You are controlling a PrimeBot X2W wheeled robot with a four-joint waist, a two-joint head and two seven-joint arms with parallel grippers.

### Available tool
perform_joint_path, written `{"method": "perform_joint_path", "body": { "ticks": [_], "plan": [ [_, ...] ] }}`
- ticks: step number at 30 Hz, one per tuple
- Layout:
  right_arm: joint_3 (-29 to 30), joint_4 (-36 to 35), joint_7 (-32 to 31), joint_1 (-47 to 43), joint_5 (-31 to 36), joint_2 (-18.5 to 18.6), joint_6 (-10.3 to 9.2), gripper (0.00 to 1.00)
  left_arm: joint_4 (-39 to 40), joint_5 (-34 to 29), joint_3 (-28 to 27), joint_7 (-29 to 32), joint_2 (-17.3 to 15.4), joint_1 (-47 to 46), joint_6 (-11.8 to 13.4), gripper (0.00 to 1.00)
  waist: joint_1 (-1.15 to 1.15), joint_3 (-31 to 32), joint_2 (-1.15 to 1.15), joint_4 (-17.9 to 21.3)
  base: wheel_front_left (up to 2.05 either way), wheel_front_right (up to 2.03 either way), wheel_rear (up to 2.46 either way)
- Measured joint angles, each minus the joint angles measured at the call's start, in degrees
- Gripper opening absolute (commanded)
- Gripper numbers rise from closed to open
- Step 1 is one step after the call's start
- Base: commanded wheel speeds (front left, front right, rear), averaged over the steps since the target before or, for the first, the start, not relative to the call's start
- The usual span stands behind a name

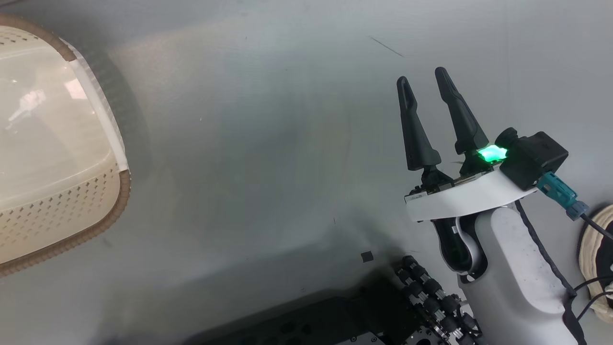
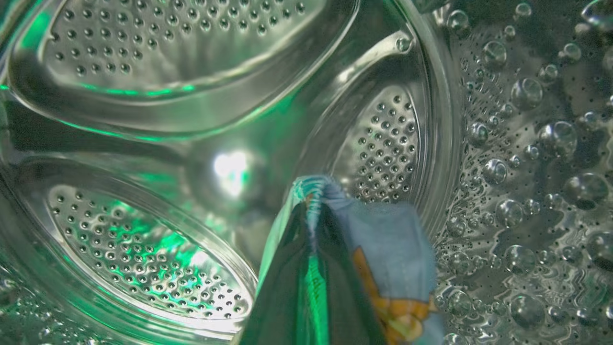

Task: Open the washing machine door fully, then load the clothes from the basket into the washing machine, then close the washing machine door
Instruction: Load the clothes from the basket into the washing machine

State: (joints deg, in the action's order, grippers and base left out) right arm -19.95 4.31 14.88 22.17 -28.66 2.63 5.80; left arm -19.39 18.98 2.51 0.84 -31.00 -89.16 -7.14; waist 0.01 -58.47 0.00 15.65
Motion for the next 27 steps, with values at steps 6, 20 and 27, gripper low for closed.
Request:
{"method": "perform_joint_path", "body": {
  "ticks": [6, 20, 27],
  "plan": [
    [-0.2, 0.3, 0.0, 1.4, 0.0, 0.0, -0.42, 1.00, -5.4, 3.1, -0.5, 0.3, 0.1, 2.0, -0.1, 1.00, 0.00, 0.2, 0.00, 0.0, 0.00, 0.00, 0.00],
    [1.8, 1.5, 0.0, 2.0, 0.7, 0.1, -0.97, 1.00, -7.3, 6.0, -2.9, -4.1, 0.1, 5.9, -0.1, 1.00, -0.01, 1.8, 0.00, -1.9, 0.00, 0.00, 0.00],
    [3.0, 2.0, 0.0, 2.0, 1.6, 0.2, -1.00, 1.00, -6.3, 7.4, -3.5, -7.6, 1.4, 10.2, -0.1, 1.00, -0.01, 2.9, 0.00, -3.6, 0.00, 0.00, 0.00]
  ]
}}
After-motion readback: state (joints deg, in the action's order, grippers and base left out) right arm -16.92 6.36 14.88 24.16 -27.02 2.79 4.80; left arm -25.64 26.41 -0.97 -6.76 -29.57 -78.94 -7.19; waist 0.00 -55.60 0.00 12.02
